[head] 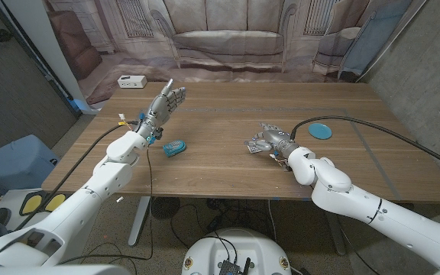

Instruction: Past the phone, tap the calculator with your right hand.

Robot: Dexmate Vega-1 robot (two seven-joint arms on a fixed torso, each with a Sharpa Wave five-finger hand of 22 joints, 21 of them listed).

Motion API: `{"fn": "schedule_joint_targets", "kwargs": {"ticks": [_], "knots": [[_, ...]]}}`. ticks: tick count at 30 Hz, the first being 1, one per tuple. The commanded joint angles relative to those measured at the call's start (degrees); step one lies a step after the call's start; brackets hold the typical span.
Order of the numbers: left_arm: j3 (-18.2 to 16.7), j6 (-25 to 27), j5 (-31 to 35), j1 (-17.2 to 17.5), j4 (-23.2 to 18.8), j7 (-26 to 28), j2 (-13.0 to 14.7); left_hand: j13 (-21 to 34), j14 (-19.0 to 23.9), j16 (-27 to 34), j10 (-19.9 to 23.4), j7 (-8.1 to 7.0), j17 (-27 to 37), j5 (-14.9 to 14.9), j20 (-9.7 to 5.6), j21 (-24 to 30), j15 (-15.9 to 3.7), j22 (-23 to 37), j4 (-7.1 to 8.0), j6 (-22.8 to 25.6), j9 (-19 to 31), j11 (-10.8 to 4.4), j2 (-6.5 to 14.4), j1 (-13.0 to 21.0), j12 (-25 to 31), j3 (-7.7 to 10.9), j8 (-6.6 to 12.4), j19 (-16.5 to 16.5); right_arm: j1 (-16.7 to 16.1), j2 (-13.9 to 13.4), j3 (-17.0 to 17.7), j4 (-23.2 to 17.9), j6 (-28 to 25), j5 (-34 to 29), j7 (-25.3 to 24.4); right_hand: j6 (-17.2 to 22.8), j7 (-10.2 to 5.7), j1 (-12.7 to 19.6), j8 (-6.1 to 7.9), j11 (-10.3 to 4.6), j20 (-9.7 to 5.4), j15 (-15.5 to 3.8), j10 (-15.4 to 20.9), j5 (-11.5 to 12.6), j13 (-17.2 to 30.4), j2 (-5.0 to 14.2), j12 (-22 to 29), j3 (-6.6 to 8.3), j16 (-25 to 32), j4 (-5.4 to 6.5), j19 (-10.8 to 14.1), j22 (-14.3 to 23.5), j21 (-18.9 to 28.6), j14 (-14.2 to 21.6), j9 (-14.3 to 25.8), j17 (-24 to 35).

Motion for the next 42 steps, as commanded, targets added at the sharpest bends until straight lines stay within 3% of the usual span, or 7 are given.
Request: {"fn": "schedule_joint_targets", "kwargs": {"ticks": [1, 27, 42], "knots": [[-0.12, 0.53, -0.46, -0.05, 0.22, 0.22, 0.03, 0.08, 0.44, -0.11, 0.71, 0.03, 0.1, -0.04, 0.34, -0.08, -0.08, 0.34, -0.44, 0.75, 0.16, -0.12, 0.73, 0.22, -0.06, 0.09, -0.12, 0.05, 0.86, 0.59, -1.29, 0.6, -2.68, -0.68, 0.72, 0.75, -0.21, 0.29, 0.44, -0.26, 0.15, -0.07, -4.36, -0.05, 0.11, 0.16, 0.47, 0.44, 0.34, -0.18, -12.72, 0.22, 0.58, -14.3, 0.13, -0.05], [-0.09, 0.73, -0.73, -0.38, 1.14, -0.05, -0.27, 0.07, 0.7, -0.07, 1.0, -0.02, 0.09, -0.06, 0.6, -0.15, -0.04, 0.35, -0.58, 0.93, 0.17, -0.27, 0.98, 0.24, -0.03, 0.09, -0.15, -0.1, 1.69, 0.82, -3.11, 1.28, -3.66, -1.27, 0.68, 2.83, -0.61, 0.31, 0.74, -0.41, 0.15, -0.14, -2.95, -0.09, 0.07, -0.25, 0.8, 0.65, 0.72, -0.35, -11.78, 0.2, 0.98, -13.31, 0.1, -0.2], [0.04, 0.55, -0.64, -0.55, 1.19, -0.47, -0.3, 0.08, 1.06, 0.03, 0.94, -0.14, 0.1, -0.08, 1.03, -0.19, -0.06, 0.36, -0.65, 0.96, 0.17, -0.55, 1.06, 0.22, -0.11, 0.06, -0.19, -0.21, 1.27, 0.64, -2.18, 1.68, -3.31, 1.14, 0.38, 3.78, -0.25, 0.21, 0.82, -0.12, 0.27, 0.05, -1.94, -0.13, 0.06, -0.57, 1.05, 0.66, 0.82, -0.42, -11.56, 0.19, 1.05, -13.03, 0.09, -0.24]]}}
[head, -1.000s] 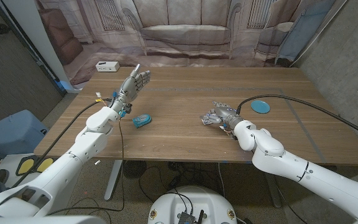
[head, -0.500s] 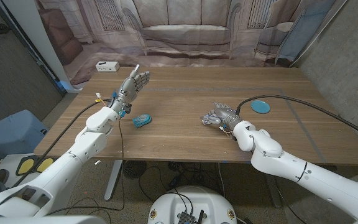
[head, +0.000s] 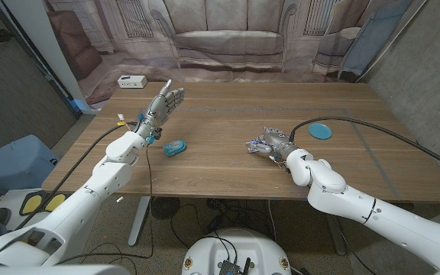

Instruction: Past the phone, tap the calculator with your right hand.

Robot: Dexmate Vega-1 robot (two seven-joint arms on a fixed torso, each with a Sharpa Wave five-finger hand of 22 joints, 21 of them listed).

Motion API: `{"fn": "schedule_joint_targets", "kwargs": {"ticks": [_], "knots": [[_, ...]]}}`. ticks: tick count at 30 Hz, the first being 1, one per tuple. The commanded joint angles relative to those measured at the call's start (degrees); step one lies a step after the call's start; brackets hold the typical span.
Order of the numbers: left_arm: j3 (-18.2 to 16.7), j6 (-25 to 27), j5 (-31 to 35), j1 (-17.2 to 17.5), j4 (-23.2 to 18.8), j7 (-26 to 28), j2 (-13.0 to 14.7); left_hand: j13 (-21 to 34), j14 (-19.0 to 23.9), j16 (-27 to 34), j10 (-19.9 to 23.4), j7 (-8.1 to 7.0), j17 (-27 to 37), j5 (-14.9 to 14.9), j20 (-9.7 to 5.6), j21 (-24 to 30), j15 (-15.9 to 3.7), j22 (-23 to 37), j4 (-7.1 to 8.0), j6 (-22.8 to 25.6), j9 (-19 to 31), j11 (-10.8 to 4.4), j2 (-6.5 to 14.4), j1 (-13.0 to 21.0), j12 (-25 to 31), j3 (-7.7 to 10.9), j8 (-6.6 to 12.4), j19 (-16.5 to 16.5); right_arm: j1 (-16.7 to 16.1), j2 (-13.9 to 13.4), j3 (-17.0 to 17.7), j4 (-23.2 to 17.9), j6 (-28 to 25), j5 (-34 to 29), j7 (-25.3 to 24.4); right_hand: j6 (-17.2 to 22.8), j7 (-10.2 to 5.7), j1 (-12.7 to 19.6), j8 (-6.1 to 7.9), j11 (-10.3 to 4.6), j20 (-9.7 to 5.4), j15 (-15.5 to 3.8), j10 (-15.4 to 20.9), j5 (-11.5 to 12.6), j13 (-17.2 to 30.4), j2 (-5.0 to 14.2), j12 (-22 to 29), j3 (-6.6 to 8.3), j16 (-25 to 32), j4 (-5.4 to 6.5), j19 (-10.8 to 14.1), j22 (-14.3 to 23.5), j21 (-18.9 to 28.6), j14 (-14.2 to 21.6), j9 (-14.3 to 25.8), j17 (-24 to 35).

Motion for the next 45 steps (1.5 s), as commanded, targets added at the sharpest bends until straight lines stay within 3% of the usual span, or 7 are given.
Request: {"fn": "schedule_joint_targets", "kwargs": {"ticks": [1, 8, 38, 45], "knots": [[0.14, -0.16, 0.07, -0.27, 0.24, -0.34, -0.11, 0.07, 0.66, 0.03, 0.49, -0.12, 0.1, -0.1, 0.89, -0.21, 0.14, 0.05, -0.3, 0.35, 0.18, -0.09, 0.53, 0.15, -0.13, 0.17, -0.19, -0.06, -0.36, -0.15, 0.69, 0.42, 0.33, 2.15, -0.32, 1.1, 0.14, 0.19, 0.35, -0.09, 0.29, 0.13, -1.91, -0.13, 0.18, -0.63, 0.37, 0.26, 0.3, -0.04, -11.51, 0.19, 0.22, -12.94, 0.1, 0.01], [0.31, -0.01, 0.11, -0.52, 0.46, -0.54, -0.17, 0.07, 0.64, 0.0, 0.52, -0.19, 0.1, -0.11, 1.02, -0.24, 0.11, 0.05, -0.34, 0.31, 0.18, -0.02, 0.55, 0.14, -0.13, 0.15, -0.22, -0.17, -0.43, -0.3, 0.78, 0.76, 0.67, 3.25, -0.77, 1.57, 0.48, 0.19, 0.38, 0.36, 0.36, 0.17, -1.53, -0.14, 0.18, -0.84, 0.42, 0.26, 0.34, -0.13, -11.46, 0.18, 0.22, -12.8, 0.09, -0.03], [0.44, 0.46, 0.26, -0.67, 0.32, -0.07, -0.24, 0.08, 0.57, -0.08, 0.59, -0.12, 0.1, -0.14, 1.11, -0.28, 0.03, 0.07, -0.46, 0.35, 0.18, -0.06, 0.65, 0.11, -0.17, 0.09, -0.25, -0.41, 0.52, -1.26, 0.03, 1.02, 1.66, 3.98, -0.87, 2.96, 0.67, 0.24, 0.34, -0.09, 0.39, 0.2, -0.2, -0.13, 0.12, -1.39, 0.55, 0.32, 0.43, -0.47, -11.46, 0.17, 0.18, -12.38, 0.06, -0.14], [0.44, 0.34, 0.19, -0.6, 0.44, 0.0, -0.42, 0.08, 0.56, -0.1, 0.57, -0.1, 0.1, -0.14, 1.1, -0.26, 0.06, 0.07, -0.5, 0.37, 0.19, 0.09, 0.68, 0.11, -0.2, 0.08, -0.25, -0.41, 0.63, -1.4, 0.29, 0.67, 1.97, 3.6, -1.02, 2.77, -0.13, 0.34, 0.1, 0.18, 0.53, 0.21, -0.47, -0.11, 0.12, -1.36, 0.32, 0.43, 0.4, -0.57, -11.62, 0.17, 0.1, -12.4, 0.07, -0.18]]}}
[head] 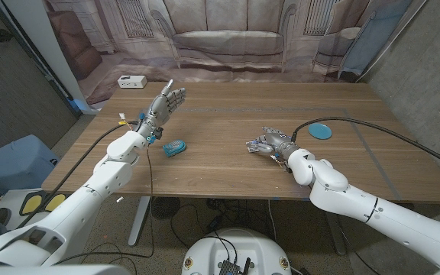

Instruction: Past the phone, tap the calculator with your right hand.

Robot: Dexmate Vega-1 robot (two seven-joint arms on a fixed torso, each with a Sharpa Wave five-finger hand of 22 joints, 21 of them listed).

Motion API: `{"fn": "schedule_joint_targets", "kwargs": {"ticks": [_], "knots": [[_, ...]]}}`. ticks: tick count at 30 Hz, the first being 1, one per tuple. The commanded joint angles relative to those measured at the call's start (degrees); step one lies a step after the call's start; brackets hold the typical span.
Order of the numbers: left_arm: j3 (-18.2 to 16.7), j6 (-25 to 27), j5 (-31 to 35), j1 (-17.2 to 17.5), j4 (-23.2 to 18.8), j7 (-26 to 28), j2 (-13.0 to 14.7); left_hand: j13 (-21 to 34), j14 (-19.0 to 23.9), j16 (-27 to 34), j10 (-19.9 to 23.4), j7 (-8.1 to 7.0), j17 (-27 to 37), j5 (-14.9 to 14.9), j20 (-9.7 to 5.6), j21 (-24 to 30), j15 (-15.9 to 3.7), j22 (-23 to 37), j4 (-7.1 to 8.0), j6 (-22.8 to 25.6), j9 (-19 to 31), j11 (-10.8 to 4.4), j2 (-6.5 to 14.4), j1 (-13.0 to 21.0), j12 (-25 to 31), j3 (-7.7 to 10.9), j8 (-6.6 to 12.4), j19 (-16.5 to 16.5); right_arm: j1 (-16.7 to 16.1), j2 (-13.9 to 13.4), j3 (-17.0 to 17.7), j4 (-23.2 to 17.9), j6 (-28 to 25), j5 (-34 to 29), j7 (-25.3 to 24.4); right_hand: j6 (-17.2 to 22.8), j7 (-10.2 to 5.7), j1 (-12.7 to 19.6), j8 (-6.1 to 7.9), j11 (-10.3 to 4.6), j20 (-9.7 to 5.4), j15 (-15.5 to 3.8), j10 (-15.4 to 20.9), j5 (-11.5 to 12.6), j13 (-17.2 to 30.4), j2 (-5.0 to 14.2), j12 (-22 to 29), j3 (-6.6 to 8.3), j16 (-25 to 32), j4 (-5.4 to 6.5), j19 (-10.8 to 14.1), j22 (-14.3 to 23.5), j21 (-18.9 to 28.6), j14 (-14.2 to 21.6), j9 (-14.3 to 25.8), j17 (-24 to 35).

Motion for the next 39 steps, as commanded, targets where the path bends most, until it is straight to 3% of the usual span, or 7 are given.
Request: {"fn": "schedule_joint_targets", "kwargs": {"ticks": [1, 39], "knots": [[0.07, -0.03, 0.01, -0.09, 0.31, 0.21, -0.26, 0.08, 0.56, -0.11, 0.6, -0.09, 0.11, -0.15, 0.2, -0.26, 0.05, 0.09, -0.38, 0.39, 0.19, 0.07, 0.69, 0.11, -0.18, -0.05, -0.25, -0.14, 0.18, -0.4, 0.42, -0.52, 0.92, -0.3, -0.42, 1.11, 0.26, 0.28, 0.17, 0.11, 0.5, 0.22, -0.54, -0.11, 0.1, -0.36, 0.28, 0.28, 0.15, -0.42, -11.62, 0.17, 0.1, -12.44, 0.34, 0.09], [0.48, 0.03, 0.09, -1.28, 1.51, -0.38, -0.83, 0.09, 0.63, -0.12, 0.69, -0.16, 0.11, -0.18, 0.24, -0.21, 0.1, 0.09, -0.59, 0.4, 0.19, -0.2, 0.79, 0.08, -0.23, -0.15, -0.29, -0.14, -0.96, -0.01, 2.8, -2.42, 3.72, -1.66, -3.1, -2.18, -0.03, 0.45, -1.45, 0.42, 0.73, 0.37, -1.22, -0.12, 0.16, -0.33, -0.29, 0.64, 0.11, -0.71, -11.58, 0.18, 0.11, -12.32, 0.44, -0.01]]}}
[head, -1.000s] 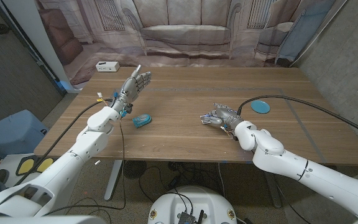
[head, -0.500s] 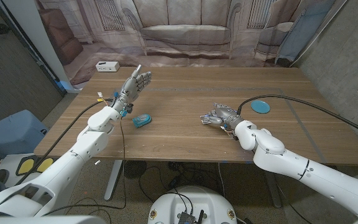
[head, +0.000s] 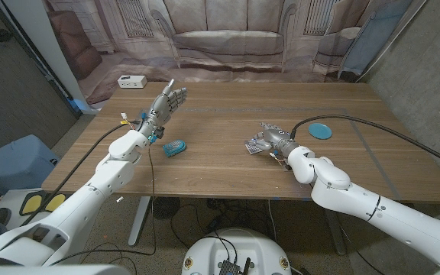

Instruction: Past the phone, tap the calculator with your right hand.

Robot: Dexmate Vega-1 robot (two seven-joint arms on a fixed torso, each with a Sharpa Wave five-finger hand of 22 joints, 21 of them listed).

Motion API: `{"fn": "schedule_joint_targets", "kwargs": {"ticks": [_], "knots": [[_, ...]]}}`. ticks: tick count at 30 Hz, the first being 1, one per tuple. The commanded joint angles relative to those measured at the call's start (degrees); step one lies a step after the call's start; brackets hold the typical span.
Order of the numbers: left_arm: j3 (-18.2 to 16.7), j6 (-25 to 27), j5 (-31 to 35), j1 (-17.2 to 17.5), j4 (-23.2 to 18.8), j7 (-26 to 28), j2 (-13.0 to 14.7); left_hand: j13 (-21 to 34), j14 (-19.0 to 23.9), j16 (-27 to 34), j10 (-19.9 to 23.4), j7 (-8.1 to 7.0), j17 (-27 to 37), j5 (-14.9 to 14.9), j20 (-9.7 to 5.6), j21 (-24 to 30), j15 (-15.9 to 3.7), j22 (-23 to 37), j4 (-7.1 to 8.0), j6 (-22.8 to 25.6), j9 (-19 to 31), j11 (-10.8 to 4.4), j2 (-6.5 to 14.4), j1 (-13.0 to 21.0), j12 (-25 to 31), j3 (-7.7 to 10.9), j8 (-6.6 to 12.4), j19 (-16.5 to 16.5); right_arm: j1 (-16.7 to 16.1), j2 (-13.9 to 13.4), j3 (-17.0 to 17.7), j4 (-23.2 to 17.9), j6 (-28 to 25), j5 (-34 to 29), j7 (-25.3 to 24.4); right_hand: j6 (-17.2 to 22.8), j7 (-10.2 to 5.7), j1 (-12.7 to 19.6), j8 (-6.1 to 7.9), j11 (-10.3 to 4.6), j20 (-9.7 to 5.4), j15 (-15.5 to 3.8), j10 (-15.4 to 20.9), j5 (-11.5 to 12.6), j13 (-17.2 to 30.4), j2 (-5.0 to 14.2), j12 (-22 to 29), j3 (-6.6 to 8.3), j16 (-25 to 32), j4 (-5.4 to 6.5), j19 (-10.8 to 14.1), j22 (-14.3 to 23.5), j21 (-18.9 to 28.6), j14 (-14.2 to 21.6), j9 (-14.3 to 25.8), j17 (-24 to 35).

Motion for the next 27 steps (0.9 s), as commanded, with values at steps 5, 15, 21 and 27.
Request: {"fn": "schedule_joint_targets", "kwargs": {"ticks": [5, 15, 21, 27], "knots": [[0.05, -0.06, -0.06, -0.46, 0.38, -0.37, -0.08, 0.09, 0.44, -0.11, 0.46, -0.17, 0.11, -0.19, 0.23, -0.19, -0.11, 0.1, -0.38, 0.47, 0.19, 0.24, 0.19, 0.07, -0.24, 0.08, -0.26, -0.11, -1.05, -0.29, 1.74, -1.52, 1.16, -0.77, -1.87, -3.82, 0.25, 0.49, -1.18, 0.63, 0.37, 0.36, -2.3, -0.13, 0.2, -0.36, -0.71, 0.28, 0.11, -0.34, -11.54, 0.18, 0.12, -12.2, 0.08, -0.03], [0.07, 0.09, -0.06, -0.5, 0.28, -0.48, 0.05, 0.09, 0.57, -0.08, 0.58, -0.2, 0.11, -0.19, 0.17, -0.17, -0.2, 0.1, -0.43, 0.5, 0.2, 0.16, 0.24, 0.06, -0.21, 0.07, -0.26, -0.07, -2.25, -0.25, 2.81, -1.99, 1.94, -0.79, -3.41, -10.54, -0.43, 0.59, -2.06, 1.1, 0.76, 0.3, -2.41, -0.16, 0.3, -0.52, -0.63, 0.5, 0.15, -0.62, -10.86, 0.17, 0.32, -11.73, 0.14, -0.03], [0.22, 0.2, -0.01, -0.68, 0.44, -0.97, 0.21, 0.1, 0.63, -0.07, 0.53, -0.25, 0.11, -0.19, 0.28, -0.16, -0.22, 0.1, -0.46, 0.57, 0.2, 0.24, 0.27, 0.05, -0.24, 0.05, -0.24, -0.06, -3.32, -0.07, 4.08, -1.44, 3.86, 0.83, -5.27, -20.39, 0.04, 0.68, -2.11, 1.93, 0.96, 0.14, -1.93, -0.17, 0.37, -0.69, -0.35, 0.74, 0.39, -0.95, -9.44, 0.16, 0.65, -10.51, 0.12, -0.03], [0.3, 0.34, -0.14, -0.76, 0.73, -1.14, 0.11, 0.1, 0.88, 0.01, 0.88, -0.46, 0.11, -0.2, 0.41, -0.15, -0.19, 0.1, -0.51, 0.78, 0.2, -0.04, 0.3, 0.04, -0.12, 0.03, -0.17, -0.05, -4.87, 0.2, 5.76, -0.6, 7.11, 2.85, -8.88, -30.95, 1.28, 0.38, -2.18, 2.88, 1.23, 0.34, -0.05, -0.15, 0.37, -1.02, 0.16, 0.71, 0.64, -1.06, -7.51, 0.13, 0.94, -8.93, 0.03, 0.0]]}}
